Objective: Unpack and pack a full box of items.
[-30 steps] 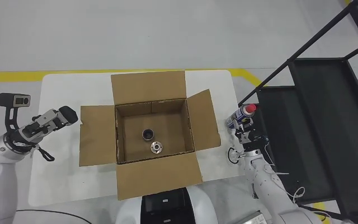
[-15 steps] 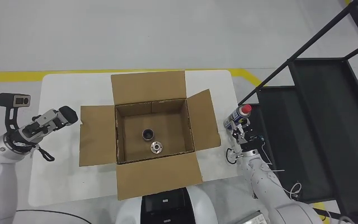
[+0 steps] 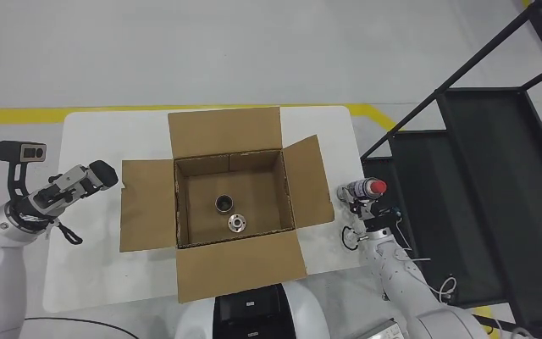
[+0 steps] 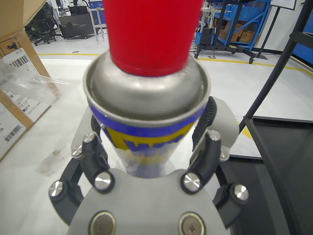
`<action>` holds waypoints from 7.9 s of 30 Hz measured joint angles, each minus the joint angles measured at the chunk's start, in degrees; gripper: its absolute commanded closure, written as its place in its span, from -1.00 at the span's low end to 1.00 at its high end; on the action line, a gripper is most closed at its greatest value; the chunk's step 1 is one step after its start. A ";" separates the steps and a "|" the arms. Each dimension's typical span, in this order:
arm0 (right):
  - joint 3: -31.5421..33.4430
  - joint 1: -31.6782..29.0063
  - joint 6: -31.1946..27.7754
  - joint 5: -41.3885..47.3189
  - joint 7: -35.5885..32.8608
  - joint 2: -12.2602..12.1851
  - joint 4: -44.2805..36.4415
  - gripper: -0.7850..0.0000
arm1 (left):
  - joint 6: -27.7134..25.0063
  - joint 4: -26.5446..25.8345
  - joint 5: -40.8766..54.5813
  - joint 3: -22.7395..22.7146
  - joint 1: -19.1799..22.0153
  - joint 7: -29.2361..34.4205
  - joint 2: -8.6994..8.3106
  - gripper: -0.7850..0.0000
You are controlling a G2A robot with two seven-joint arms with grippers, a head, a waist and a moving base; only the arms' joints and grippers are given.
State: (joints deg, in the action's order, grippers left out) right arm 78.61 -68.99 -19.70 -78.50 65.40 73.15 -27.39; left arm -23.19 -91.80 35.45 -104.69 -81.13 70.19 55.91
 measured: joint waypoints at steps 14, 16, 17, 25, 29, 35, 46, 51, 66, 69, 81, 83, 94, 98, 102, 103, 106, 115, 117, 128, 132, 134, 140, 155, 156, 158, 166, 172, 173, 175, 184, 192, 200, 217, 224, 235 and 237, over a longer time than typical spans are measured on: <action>2.71 -8.90 -5.13 0.17 0.76 -2.10 -14.56 -1.00 | 0.00 0.00 0.00 0.00 0.00 0.00 0.00 -1.00; 3.99 -11.80 -6.15 0.15 -0.63 -2.73 -19.32 -1.00 | 0.00 0.00 0.00 0.00 0.00 0.00 0.00 -1.00; 4.65 -13.22 -6.50 0.07 -1.45 -3.02 -21.68 -1.00 | 0.00 0.00 0.00 0.00 0.00 0.00 0.00 -1.00; 12.16 -27.96 -8.85 2.34 -13.07 -5.06 -47.02 -1.00 | 0.00 0.00 0.00 0.00 0.00 0.00 0.00 -1.00; 15.14 -34.15 -11.99 7.37 -19.99 -5.46 -59.18 -1.00 | 0.00 0.00 0.00 0.00 0.00 0.00 0.00 -1.00; 17.81 -42.90 -15.37 15.38 -35.32 -5.89 -77.39 -1.00 | 0.00 0.00 0.00 0.00 0.00 0.00 0.00 -1.00; 12.15 -42.24 -23.48 40.32 -70.54 -7.19 -87.57 -1.00 | 0.00 0.00 0.00 0.00 0.00 0.00 0.00 -1.00; 10.00 -38.01 -19.34 49.48 -82.23 -7.74 -89.57 -1.00 | 0.00 0.00 0.00 0.00 0.00 0.00 0.00 -1.00; 3.91 -32.45 -7.17 52.22 -91.51 -7.69 -90.06 -1.00 | 0.00 0.00 0.00 0.00 0.00 0.00 0.00 -1.00; 3.91 -32.45 -7.17 52.22 -91.50 -7.69 -90.06 -1.00 | 0.00 0.00 0.00 0.00 0.00 0.00 0.00 -1.00; 3.59 -32.32 -6.86 52.18 -91.92 -7.69 -90.08 -1.00 | 0.00 0.00 0.00 0.00 0.00 0.00 0.00 -1.00; 1.13 -31.13 -6.72 52.99 -95.57 -7.76 -90.99 -1.00 | 0.00 0.00 0.00 0.00 0.00 0.00 0.00 -1.00; -18.31 -9.29 10.22 51.73 -106.68 -5.00 -82.05 -1.00 | 0.00 0.00 0.00 0.00 0.00 0.00 0.00 -1.00; -24.35 -2.81 16.98 47.61 -107.21 -3.65 -77.43 -1.00 | 0.00 0.00 0.00 0.00 0.00 0.00 0.00 -1.00; -30.54 2.46 21.18 36.89 -108.19 -2.50 -73.50 -1.00 | 0.00 0.00 0.00 0.00 0.00 0.00 0.00 -1.00; -32.29 3.67 22.45 33.74 -108.10 -2.09 -72.34 -1.00 | 0.00 0.00 0.00 0.00 0.00 0.00 0.00 -1.00; -35.96 6.29 25.53 28.76 -107.83 -0.96 -69.21 -1.00 | 0.00 0.00 0.00 0.00 0.00 0.00 0.00 -1.00; -39.04 8.52 27.23 26.47 -108.08 0.23 -65.74 -1.00 | 0.00 0.00 0.00 0.00 0.00 0.00 0.00 -1.00; -39.04 8.52 27.23 26.47 -108.07 0.23 -65.74 -1.00 | 0.00 0.00 0.00 0.00 0.00 0.00 0.00 -1.00; -39.54 8.20 27.06 25.19 -108.71 0.51 -63.85 -1.00 | 0.00 0.00 0.00 0.00 0.00 0.00 0.00 -1.00; -42.28 10.65 28.23 23.47 -110.70 1.90 -61.59 -1.00 | 0.00 0.00 0.00 0.00 0.00 0.00 0.00 -1.00; -43.87 12.20 28.90 23.49 -110.77 2.95 -59.83 -1.00 | 0.00 0.00 0.00 0.00 0.00 0.00 0.00 -1.00; -47.21 16.23 30.41 25.05 -109.00 6.13 -54.11 -1.00 | 0.00 0.00 0.00 0.00 0.00 0.00 0.00 -1.00; -48.53 19.13 32.12 26.49 -108.19 10.23 -45.33 1.00 | 0.00 0.00 0.00 0.00 0.00 0.00 0.00 -1.00; -48.44 19.11 32.11 26.35 -108.30 10.31 -45.37 1.00 | 0.00 0.00 0.00 0.00 0.00 0.00 0.00 -1.00; -48.16 19.03 32.11 25.90 -108.51 10.42 -45.63 1.00 | 0.00 0.00 0.00 0.00 0.00 0.00 0.00 -1.00; -45.91 17.75 32.04 23.29 -109.44 10.05 -49.27 1.00 | 0.00 0.00 0.00 0.00 0.00 0.00 0.00 -1.00; -42.14 14.66 30.90 20.84 -111.12 8.50 -56.85 1.00 | 0.00 0.00 0.00 0.00 0.00 0.00 0.00 -1.00; -41.39 14.00 30.68 20.29 -111.55 8.16 -58.37 1.00 | 0.00 0.00 0.00 0.00 0.00 0.00 0.00 -1.00; -39.53 12.23 29.84 19.23 -112.79 7.33 -62.16 1.00 | 0.00 0.00 0.00 0.00 0.00 0.00 0.00 -1.00; -30.01 2.35 25.93 14.55 -119.87 3.63 -82.33 1.00 | 0.00 0.00 0.00 0.00 0.00 0.00 0.00 -1.00; -20.08 -8.82 20.86 14.34 -125.13 0.84 -99.23 1.00 | 0.00 0.00 0.00 0.00 0.00 0.00 0.00 -1.00; -9.90 -20.82 14.75 17.62 -126.58 -1.32 -107.36 1.00 | 0.00 0.00 0.00 0.00 0.00 0.00 0.00 -1.00; 9.34 -38.98 4.53 27.18 -117.17 -3.86 -107.25 1.00 | 0.00 0.00 0.00 0.00 0.00 0.00 0.00 -1.00; 10.55 -40.19 3.12 28.87 -115.26 -3.97 -107.25 1.00 | 0.00 0.00 0.00 0.00 0.00 0.00 0.00 -1.00; 10.55 -40.19 3.12 28.86 -115.26 -3.97 -107.25 1.00 | 0.00 0.00 0.00 0.00 0.00 0.00 0.00 -1.00; 10.55 -40.19 3.12 28.86 -115.26 -3.97 -107.25 1.00 | 0.00 0.00 0.00 0.00 0.00 0.00 0.00 -1.00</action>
State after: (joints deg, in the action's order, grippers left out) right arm 89.15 -109.18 -16.58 -49.63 -49.86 69.18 -134.65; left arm -23.19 -91.80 35.45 -104.69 -81.13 70.19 55.91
